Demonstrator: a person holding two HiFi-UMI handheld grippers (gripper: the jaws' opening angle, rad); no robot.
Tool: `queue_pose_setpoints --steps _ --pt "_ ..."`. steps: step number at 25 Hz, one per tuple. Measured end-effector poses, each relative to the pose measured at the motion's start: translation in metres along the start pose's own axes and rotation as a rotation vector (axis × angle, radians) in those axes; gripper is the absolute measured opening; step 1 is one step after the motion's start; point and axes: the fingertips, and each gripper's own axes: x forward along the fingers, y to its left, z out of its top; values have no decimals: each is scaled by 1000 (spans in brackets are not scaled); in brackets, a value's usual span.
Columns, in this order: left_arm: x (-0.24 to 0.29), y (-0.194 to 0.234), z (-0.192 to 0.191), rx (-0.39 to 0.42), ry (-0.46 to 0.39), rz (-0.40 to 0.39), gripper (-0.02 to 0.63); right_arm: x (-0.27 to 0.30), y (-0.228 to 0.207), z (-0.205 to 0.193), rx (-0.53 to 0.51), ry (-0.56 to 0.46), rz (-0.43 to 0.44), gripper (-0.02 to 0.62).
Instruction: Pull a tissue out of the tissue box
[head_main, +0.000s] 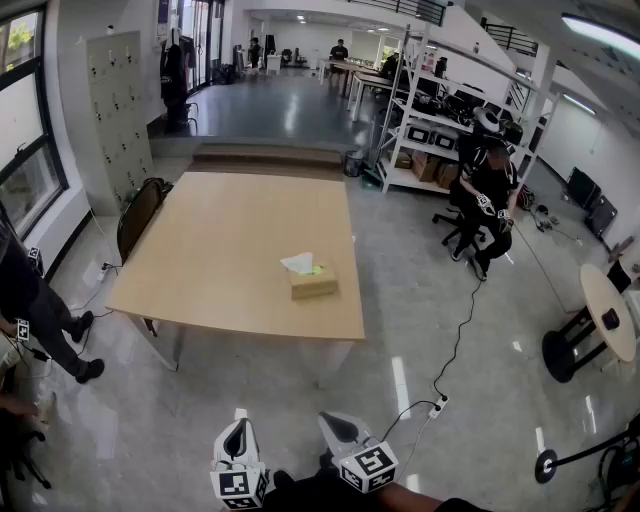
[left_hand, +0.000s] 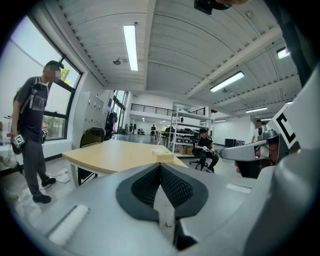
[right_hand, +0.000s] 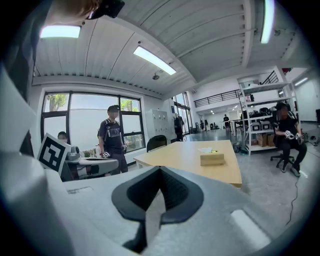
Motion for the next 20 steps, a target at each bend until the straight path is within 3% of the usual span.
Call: queue_pose_setpoints --steps 20 --pt "-3 14 1 -4 -7 45 18 4 3 3 30 -23 10 -9"
